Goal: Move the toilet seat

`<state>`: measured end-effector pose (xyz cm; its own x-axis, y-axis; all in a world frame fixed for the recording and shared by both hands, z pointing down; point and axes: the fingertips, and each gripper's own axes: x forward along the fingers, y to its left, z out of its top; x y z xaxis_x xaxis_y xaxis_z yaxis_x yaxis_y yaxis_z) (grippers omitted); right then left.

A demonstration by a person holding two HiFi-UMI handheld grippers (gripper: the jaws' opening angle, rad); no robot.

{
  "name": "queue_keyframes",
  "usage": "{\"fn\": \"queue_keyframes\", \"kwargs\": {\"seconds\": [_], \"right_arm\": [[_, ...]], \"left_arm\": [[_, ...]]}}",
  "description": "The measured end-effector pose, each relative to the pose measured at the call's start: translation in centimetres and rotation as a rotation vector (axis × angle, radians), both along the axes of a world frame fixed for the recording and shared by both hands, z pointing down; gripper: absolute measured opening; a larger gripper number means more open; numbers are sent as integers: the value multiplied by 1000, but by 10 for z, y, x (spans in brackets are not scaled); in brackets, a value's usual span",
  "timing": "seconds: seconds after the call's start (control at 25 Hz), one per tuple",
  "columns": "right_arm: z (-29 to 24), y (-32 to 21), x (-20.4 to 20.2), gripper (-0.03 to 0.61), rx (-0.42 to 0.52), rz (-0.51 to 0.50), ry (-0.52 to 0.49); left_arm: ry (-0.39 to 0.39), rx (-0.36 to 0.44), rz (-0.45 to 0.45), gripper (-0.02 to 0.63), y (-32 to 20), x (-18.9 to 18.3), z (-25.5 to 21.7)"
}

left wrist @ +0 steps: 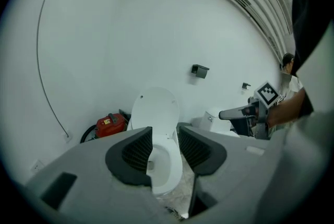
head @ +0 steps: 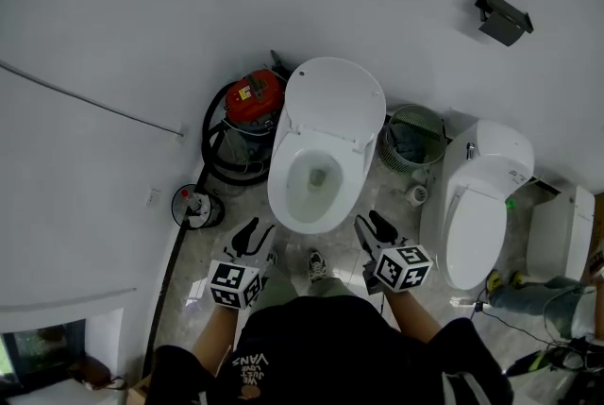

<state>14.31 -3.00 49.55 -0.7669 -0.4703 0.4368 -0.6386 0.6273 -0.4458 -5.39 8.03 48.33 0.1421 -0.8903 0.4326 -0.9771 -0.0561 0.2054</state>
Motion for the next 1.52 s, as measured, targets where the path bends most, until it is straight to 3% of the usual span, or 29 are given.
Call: {"fn": "queue_keyframes", "kwargs": {"seconds": [0.36, 0.76, 1.2, 1.52], "right_arm": [[22, -9, -6, 161, -41, 245, 26], [79, 0, -11, 164, -154, 464, 40], [185, 7, -35, 184, -278, 550, 91], [255, 9, -38, 226, -378, 596, 77]], "left_arm": [[28, -58, 147, 166, -43, -34, 31], [46, -148, 223, 187, -69, -82, 98], [105, -299, 267, 227, -82, -90, 210], [162, -398, 232, 245, -83, -89, 282]]}}
